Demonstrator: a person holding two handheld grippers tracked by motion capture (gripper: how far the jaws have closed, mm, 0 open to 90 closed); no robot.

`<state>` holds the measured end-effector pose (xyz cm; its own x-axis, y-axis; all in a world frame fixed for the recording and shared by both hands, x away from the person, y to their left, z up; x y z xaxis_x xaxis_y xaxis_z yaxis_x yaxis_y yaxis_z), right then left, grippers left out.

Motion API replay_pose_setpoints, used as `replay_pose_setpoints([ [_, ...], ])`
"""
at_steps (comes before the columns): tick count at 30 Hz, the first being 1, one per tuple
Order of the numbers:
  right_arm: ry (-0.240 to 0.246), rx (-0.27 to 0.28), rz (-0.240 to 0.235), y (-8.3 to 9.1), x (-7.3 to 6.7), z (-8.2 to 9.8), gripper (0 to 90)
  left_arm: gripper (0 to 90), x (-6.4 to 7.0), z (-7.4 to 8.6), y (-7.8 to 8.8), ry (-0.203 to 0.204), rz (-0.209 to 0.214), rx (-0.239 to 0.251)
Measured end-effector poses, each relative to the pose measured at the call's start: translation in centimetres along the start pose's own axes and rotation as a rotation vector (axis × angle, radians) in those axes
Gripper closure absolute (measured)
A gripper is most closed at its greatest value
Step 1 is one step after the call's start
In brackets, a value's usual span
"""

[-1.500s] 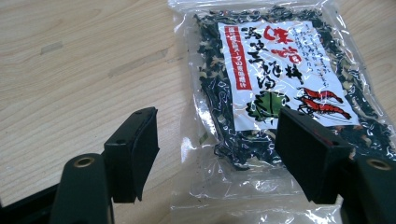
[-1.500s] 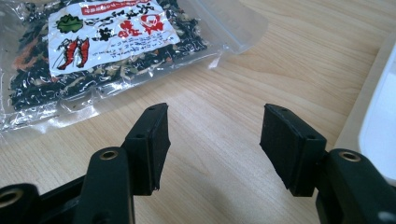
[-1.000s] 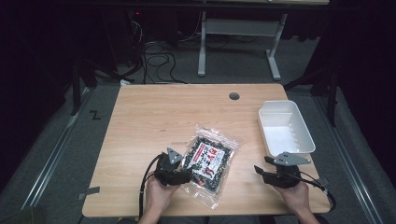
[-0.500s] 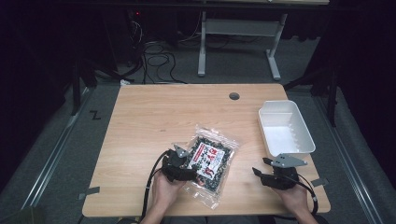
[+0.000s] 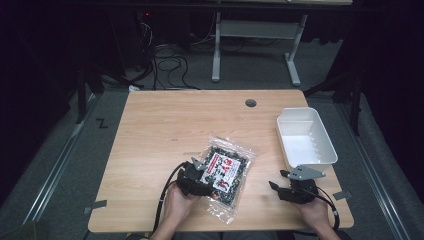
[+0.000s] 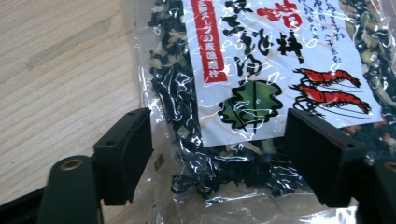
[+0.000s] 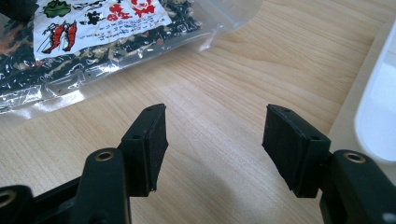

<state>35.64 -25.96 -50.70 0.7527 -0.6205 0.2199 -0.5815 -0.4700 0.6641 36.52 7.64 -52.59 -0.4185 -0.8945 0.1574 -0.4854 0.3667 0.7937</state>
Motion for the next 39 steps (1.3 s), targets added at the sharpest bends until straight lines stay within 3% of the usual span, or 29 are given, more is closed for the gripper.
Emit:
replay_pose_setpoints([
  [8, 0.001, -0.018, -0.018, -0.2, -0.3, -0.1, 41.3, 31.3, 0.1, 0.1, 0.2, -0.045, 0.018, -0.011],
  [16, -0.024, 0.008, -0.049, 0.0, -0.2, -0.8, 40.7, 33.1, 0.1, 0.3, 0.4, -0.087, 0.037, -0.016],
  [21, -0.06, 0.025, -0.059, -0.3, 0.7, -2.7, 40.0, 33.9, 0.2, 0.3, 0.5, -0.113, 0.039, -0.018],
  [27, -0.037, 0.012, -0.067, -0.9, 1.1, -5.0, 43.7, 34.0, 0.3, 0.5, 0.5, -0.119, 0.048, -0.018],
  [32, -0.032, -0.007, -0.063, -2.8, 1.8, -7.7, 46.1, 33.9, 0.3, 0.6, 0.6, -0.124, 0.052, -0.019],
  [39, -0.065, -0.046, -0.063, -4.8, 2.5, -8.9, 46.8, 33.9, 0.3, 0.6, 0.6, -0.124, 0.059, -0.018],
])
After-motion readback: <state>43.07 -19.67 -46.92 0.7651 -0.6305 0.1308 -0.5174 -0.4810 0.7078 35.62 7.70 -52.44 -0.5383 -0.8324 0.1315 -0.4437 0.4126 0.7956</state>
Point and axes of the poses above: each handheld gripper's, and its own axes: y roughly backward along the jaws, z roughly out of its underside, x roughly to its right, the point moved 1 cm from there along -y, roughly forward along the jaws, and after that the axes turned 10 degrees about y, right-handed, at the moved point
